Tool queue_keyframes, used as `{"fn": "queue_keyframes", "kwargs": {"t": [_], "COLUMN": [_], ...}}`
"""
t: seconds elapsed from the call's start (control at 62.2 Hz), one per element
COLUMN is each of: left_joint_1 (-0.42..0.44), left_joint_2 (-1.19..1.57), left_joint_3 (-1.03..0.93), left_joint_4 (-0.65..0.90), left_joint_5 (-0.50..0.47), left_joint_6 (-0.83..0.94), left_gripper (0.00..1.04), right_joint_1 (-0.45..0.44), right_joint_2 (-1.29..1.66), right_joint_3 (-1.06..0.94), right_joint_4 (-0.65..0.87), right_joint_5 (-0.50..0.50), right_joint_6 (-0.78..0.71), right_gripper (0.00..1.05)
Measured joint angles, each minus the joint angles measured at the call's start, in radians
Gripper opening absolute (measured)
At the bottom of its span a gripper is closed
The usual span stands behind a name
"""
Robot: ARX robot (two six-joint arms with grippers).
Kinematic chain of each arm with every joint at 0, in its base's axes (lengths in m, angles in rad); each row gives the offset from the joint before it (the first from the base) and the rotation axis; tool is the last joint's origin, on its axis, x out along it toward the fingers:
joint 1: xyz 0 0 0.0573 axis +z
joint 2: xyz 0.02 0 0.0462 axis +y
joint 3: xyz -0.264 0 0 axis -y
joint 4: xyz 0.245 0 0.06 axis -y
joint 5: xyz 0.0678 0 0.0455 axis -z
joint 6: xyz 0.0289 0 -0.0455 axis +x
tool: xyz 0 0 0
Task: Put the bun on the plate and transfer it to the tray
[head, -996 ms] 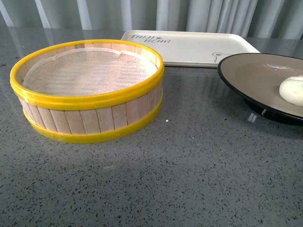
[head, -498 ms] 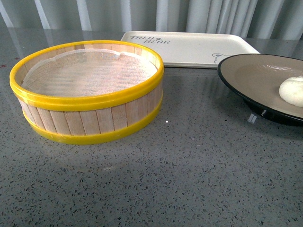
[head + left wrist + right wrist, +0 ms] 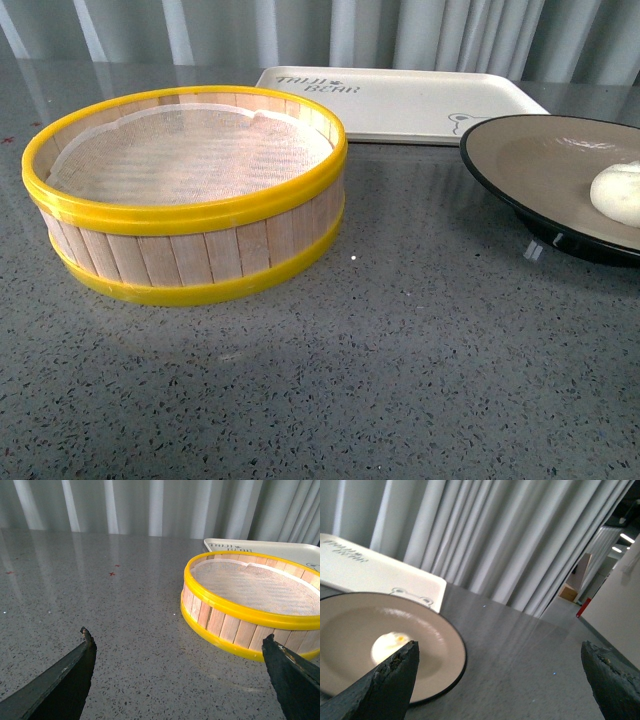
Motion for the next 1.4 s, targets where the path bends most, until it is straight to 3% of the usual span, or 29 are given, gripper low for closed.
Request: {"fn": "queue_keyframes", "kwargs": {"t": [0.112, 0.225, 0.321, 0.498, 0.595, 0.771, 1.093, 1.141, 1.398], "left_joint_1": [0.000, 0.000, 0.000, 0.000, 0.000, 0.000, 0.000, 0.000, 0.000], "left_joint_2": [0.000, 0.000, 0.000, 0.000, 0.000, 0.000, 0.000, 0.000, 0.000], "left_joint_3": [0.000, 0.000, 0.000, 0.000, 0.000, 0.000, 0.000, 0.000, 0.000], "left_joint_4": [0.000, 0.000, 0.000, 0.000, 0.000, 0.000, 0.000, 0.000, 0.000], "left_joint_5": [0.000, 0.000, 0.000, 0.000, 0.000, 0.000, 0.000, 0.000, 0.000], "left_joint_6": [0.000, 0.000, 0.000, 0.000, 0.000, 0.000, 0.000, 0.000, 0.000], "left_gripper": [0.98, 0.98, 0.98, 0.98, 0.98, 0.98, 0.98, 0.98, 0.98], "right_joint_1": [-0.171, -0.259, -0.252, -0.128, -0.077, -0.039, -0.045, -0.044, -0.029], "right_joint_2": [0.236, 0.435, 0.548, 0.706, 0.769, 0.802, 0.874, 0.886, 0.953], "right_joint_3": [0.087, 0.198, 0.258, 0.315, 0.315, 0.315, 0.315, 0.316, 0.354], "right_joint_4": [0.157, 0.092, -0.005, -0.100, -0.131, -0.138, -0.100, -0.090, -0.060], "right_joint_5": [-0.106, -0.155, -0.179, -0.202, -0.214, -0.232, -0.265, -0.266, -0.272], "right_joint_6": [0.100, 0.304, 0.539, 1.052, 1.229, 1.367, 1.485, 1.497, 1.544], "right_gripper": [0.96, 0.96, 0.96, 0.96, 0.96, 0.96, 0.96, 0.92, 0.50]}}
